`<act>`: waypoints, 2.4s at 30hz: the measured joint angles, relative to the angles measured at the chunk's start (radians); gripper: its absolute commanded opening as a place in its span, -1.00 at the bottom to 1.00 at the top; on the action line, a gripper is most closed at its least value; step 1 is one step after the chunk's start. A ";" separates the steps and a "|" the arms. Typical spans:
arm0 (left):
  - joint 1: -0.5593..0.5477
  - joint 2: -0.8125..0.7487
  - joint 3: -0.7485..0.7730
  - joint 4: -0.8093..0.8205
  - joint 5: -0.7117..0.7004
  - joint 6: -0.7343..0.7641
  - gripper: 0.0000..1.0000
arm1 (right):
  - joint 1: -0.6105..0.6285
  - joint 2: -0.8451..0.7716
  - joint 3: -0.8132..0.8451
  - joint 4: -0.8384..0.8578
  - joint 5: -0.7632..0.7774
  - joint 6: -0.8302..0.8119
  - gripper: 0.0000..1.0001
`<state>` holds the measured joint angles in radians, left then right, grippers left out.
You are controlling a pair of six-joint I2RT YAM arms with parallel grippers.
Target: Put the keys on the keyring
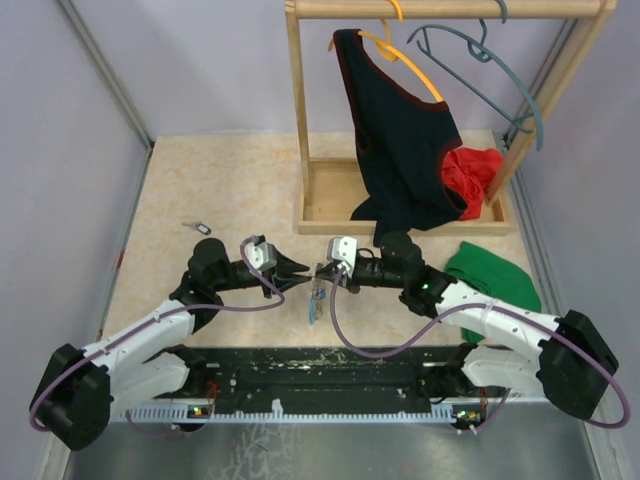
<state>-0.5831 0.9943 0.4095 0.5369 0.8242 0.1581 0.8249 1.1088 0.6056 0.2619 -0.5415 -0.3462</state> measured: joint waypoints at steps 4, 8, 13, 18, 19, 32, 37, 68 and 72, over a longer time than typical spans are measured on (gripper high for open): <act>0.000 0.005 0.000 -0.003 0.006 0.004 -0.45 | 0.000 0.000 0.000 0.000 -0.003 0.001 -1.00; -0.002 0.014 0.000 -0.006 0.009 0.006 -0.52 | 0.000 0.000 0.000 0.000 -0.006 0.003 -1.00; -0.004 0.019 0.000 -0.006 0.012 0.008 -0.54 | 0.000 0.000 0.000 0.001 -0.010 0.010 -1.00; -0.004 0.021 0.000 -0.006 0.014 0.008 -0.67 | 0.000 0.000 0.000 0.008 -0.018 0.015 -1.00; -0.004 0.021 0.000 -0.006 0.015 0.008 -0.73 | 0.000 0.000 0.000 0.008 -0.021 0.016 -1.00; -0.006 -0.004 0.000 -0.033 -0.032 0.023 -0.99 | 0.000 -0.001 0.000 0.018 -0.016 0.041 -0.70; -0.006 -0.033 -0.002 -0.067 -0.118 0.023 -0.98 | 0.000 -0.011 0.000 0.015 0.027 0.072 -0.50; -0.006 -0.187 -0.088 -0.082 -0.524 -0.005 -0.99 | -0.110 0.493 0.291 -0.228 0.363 0.259 -0.42; -0.006 -0.191 -0.090 -0.082 -0.548 -0.010 -0.99 | -0.109 0.522 0.307 -0.233 0.370 0.301 -0.42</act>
<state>-0.5892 0.8032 0.3191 0.4549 0.2764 0.1478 0.7162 1.6310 0.9123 0.0292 -0.1711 -0.0448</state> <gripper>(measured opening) 0.012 0.292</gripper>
